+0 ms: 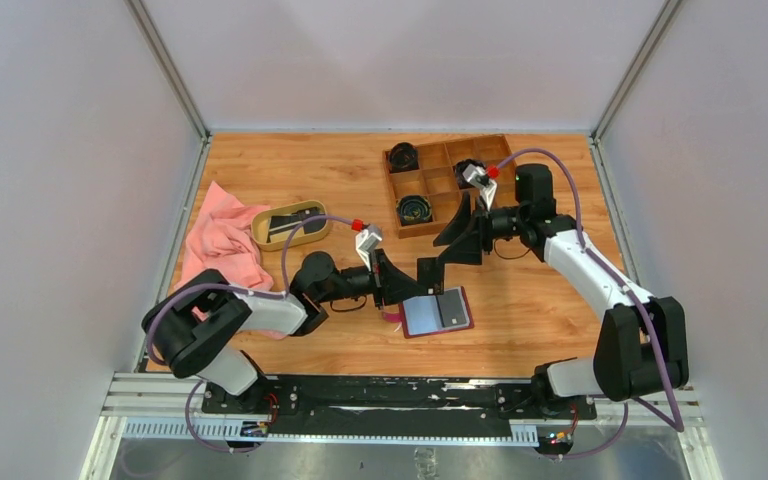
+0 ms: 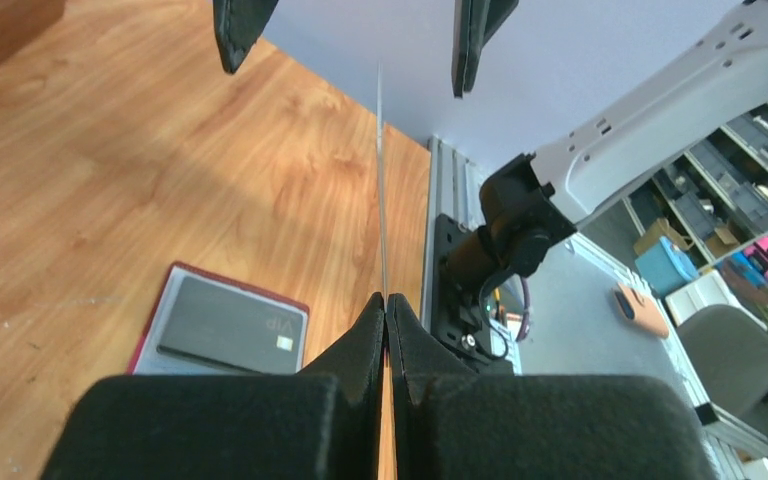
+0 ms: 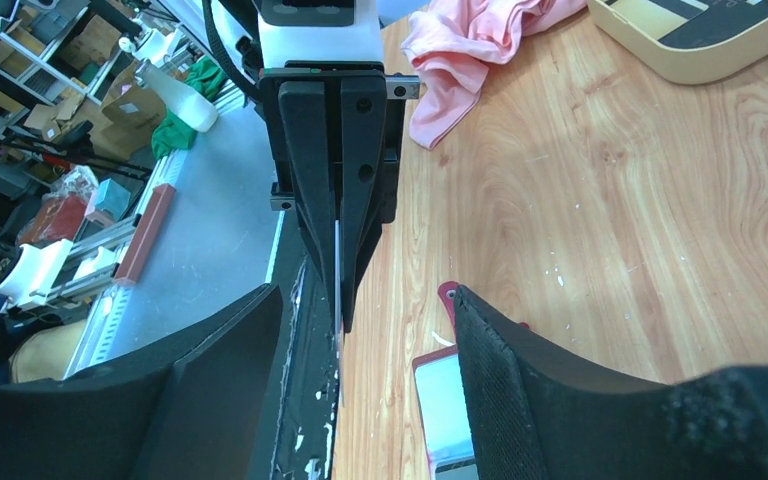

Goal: Put the credit cards into the card holder
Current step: Pick up the credit card from the storage box, then insert the credit card into the card holder.

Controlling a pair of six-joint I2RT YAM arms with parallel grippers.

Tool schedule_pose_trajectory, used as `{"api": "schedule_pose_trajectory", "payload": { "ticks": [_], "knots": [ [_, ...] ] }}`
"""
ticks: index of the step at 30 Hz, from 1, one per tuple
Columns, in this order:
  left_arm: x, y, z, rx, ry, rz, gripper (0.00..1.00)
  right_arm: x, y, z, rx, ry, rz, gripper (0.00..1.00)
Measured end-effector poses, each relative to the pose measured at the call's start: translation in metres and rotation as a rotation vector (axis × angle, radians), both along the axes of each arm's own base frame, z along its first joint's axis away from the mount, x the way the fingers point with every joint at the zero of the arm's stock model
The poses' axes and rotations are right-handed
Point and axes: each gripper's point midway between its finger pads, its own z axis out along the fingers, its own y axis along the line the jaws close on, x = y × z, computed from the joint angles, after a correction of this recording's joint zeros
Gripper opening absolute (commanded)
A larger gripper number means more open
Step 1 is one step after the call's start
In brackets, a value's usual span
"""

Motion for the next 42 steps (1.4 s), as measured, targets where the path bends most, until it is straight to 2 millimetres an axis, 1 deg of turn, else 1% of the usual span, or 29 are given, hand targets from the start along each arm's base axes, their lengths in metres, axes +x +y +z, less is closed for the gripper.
{"api": "schedule_pose_trajectory", "payload": {
  "ticks": [3, 9, 14, 21, 22, 27, 29, 33, 37, 39, 41, 42],
  "knots": [
    [-0.003, 0.002, -0.006, 0.050, 0.007, -0.012, 0.00, -0.002, 0.000, -0.001, -0.003, 0.015, 0.001, 0.61],
    [-0.005, 0.005, -0.012, 0.104, 0.005, -0.016, 0.00, -0.004, -0.001, -0.002, -0.006, 0.032, 0.003, 0.54],
    [-0.005, 0.006, -0.015, 0.116, 0.013, -0.015, 0.00, -0.005, -0.001, -0.003, -0.008, 0.037, 0.005, 0.53],
    [0.000, 0.009, -0.009, 0.091, 0.010, -0.004, 0.00, -0.002, -0.001, -0.013, -0.025, 0.059, -0.002, 0.52],
    [0.000, 0.009, -0.008, 0.087, 0.011, -0.003, 0.00, -0.002, -0.001, -0.015, -0.028, 0.064, -0.003, 0.51],
    [0.002, 0.013, -0.009, 0.082, 0.019, 0.009, 0.00, -0.002, -0.001, -0.020, -0.034, 0.079, 0.001, 0.34],
    [0.003, 0.015, -0.009, 0.077, 0.018, 0.013, 0.00, -0.003, -0.001, -0.020, -0.034, 0.078, 0.004, 0.32],
    [0.003, 0.015, -0.008, 0.072, 0.022, 0.014, 0.00, -0.004, 0.001, -0.021, -0.034, 0.077, 0.010, 0.31],
    [0.003, 0.015, -0.006, 0.063, 0.022, 0.014, 0.00, -0.008, 0.004, -0.022, -0.036, 0.079, 0.027, 0.24],
    [0.003, 0.015, -0.006, 0.061, 0.022, 0.014, 0.00, -0.010, 0.007, -0.023, -0.035, 0.081, 0.042, 0.17],
    [0.004, 0.016, -0.006, 0.060, 0.022, 0.016, 0.00, -0.014, 0.010, -0.023, -0.033, 0.085, 0.059, 0.08],
    [0.004, 0.016, -0.006, 0.060, 0.023, 0.017, 0.00, -0.015, 0.011, -0.023, -0.031, 0.084, 0.066, 0.05]
  ]
}}
